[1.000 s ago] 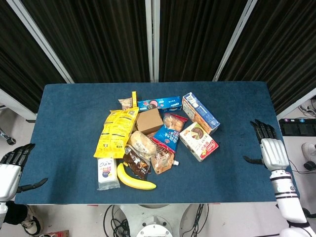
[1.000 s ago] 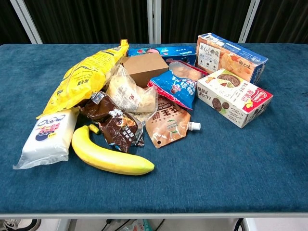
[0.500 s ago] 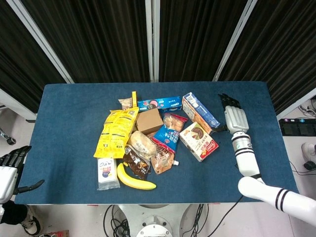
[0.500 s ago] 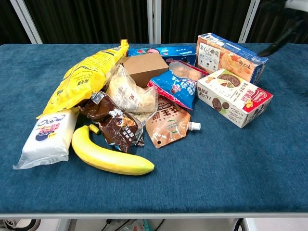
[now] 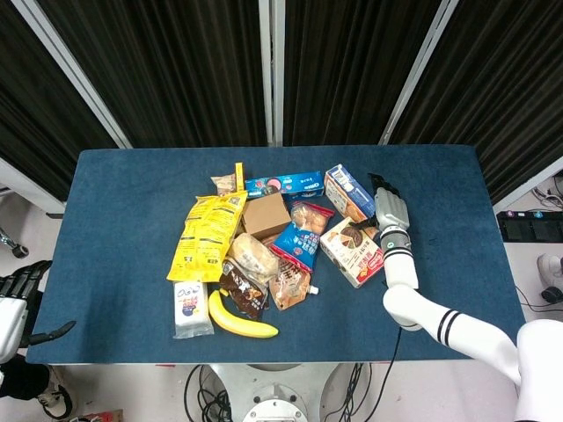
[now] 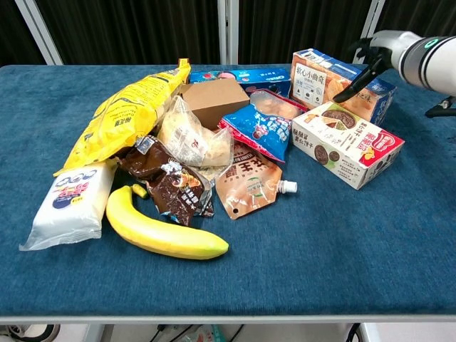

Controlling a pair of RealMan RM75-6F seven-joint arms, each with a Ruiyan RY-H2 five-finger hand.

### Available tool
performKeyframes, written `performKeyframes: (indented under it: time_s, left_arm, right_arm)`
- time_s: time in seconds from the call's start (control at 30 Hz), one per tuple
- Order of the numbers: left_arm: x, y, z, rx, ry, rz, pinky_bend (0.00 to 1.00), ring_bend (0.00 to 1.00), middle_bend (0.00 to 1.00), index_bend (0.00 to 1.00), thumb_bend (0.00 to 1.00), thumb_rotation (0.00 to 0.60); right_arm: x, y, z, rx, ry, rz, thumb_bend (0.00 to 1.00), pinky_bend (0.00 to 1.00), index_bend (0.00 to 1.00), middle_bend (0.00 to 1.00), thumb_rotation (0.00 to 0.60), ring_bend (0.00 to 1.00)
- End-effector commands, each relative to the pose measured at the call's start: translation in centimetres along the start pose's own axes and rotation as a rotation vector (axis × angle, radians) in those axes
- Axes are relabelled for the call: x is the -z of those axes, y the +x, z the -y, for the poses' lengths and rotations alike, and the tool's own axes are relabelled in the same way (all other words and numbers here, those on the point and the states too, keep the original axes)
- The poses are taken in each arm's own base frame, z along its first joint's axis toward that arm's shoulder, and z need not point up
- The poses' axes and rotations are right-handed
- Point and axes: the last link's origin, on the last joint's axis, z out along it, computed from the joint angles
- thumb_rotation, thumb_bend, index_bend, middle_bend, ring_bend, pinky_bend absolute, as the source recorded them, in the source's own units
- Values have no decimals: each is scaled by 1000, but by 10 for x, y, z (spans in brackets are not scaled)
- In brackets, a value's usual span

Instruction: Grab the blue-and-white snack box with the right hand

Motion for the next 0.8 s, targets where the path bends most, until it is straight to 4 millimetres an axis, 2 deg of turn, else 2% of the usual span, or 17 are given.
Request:
performKeyframes:
  time_s: [0.03,0.13,0.2,0.27,0.37,0.5,0.67,0.8]
  left_arm:
    - [1,2,-2,9,-25,-15,241,119,102,100,0,450]
    - [0,2,0,3,-16,-12,241,119,106,100,0,449]
    - [0,0,2,2,-9,-5,241,119,109,101,0,451]
    - [0,-1,3,3,-3,1,241,119,111,100,0,453]
    - [0,-3,3,3,1,4,241,119,111,100,0,453]
    - [0,-1,3,2,2,-2,241,119,110,100,0,453]
    - [-1,-1,4,0,2,0,241,119,109,100,0,452]
    - [-1,-1,3,1,2,-1,241,119,109,100,0,457]
  right_arm:
    - [-4,-6,0,-20,-9,13,163,50,0,0,600,0]
    - [-7,-8,-4,-27,-27,2,218,173,0,35,600,40]
    - [-9,-10,-5,-36,-32,13,272,293,11,131,600,136]
    - [-10,-10,-8,-34,-37,27,300,395,70,207,600,220]
    - [-10,-13,-11,-27,-50,55,322,493,156,266,600,284]
    - [-11,-13,-13,-47,-70,74,341,560,238,322,600,344]
    - [-13,-6,-13,-67,-76,26,465,697,457,465,600,491]
    - [-11,5,-12,-79,-56,-13,483,729,512,499,600,527]
